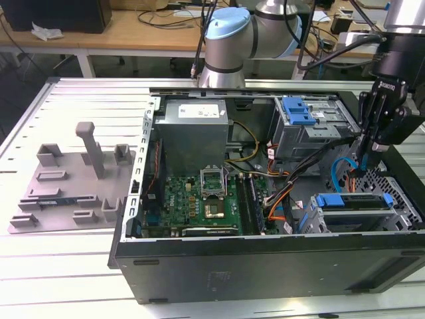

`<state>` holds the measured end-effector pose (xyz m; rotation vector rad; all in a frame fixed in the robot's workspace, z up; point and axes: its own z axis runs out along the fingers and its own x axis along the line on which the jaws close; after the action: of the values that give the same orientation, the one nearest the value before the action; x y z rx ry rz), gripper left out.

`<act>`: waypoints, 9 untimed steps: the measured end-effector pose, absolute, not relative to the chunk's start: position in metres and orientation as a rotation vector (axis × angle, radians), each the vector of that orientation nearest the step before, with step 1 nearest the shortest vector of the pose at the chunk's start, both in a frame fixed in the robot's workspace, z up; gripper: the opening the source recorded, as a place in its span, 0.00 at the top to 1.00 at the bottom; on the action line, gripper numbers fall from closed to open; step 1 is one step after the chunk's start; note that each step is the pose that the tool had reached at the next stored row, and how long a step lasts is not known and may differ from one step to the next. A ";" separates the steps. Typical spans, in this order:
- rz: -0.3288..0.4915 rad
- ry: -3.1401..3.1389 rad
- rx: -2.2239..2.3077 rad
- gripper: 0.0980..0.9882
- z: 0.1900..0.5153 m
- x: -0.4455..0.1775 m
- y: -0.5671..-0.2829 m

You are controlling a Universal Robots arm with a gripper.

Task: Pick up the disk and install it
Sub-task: 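Insert the first disk wire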

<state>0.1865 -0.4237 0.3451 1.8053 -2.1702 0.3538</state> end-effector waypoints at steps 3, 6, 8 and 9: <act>0.364 -2.165 1.801 0.78 0.345 0.187 -0.423; 0.365 -2.165 1.800 0.78 0.345 0.187 -0.423; 0.365 -2.165 1.800 0.78 0.345 0.186 -0.423; 0.365 -2.165 1.800 0.78 0.345 0.186 -0.423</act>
<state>0.1863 -0.4228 0.3452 1.8002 -2.1650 0.3649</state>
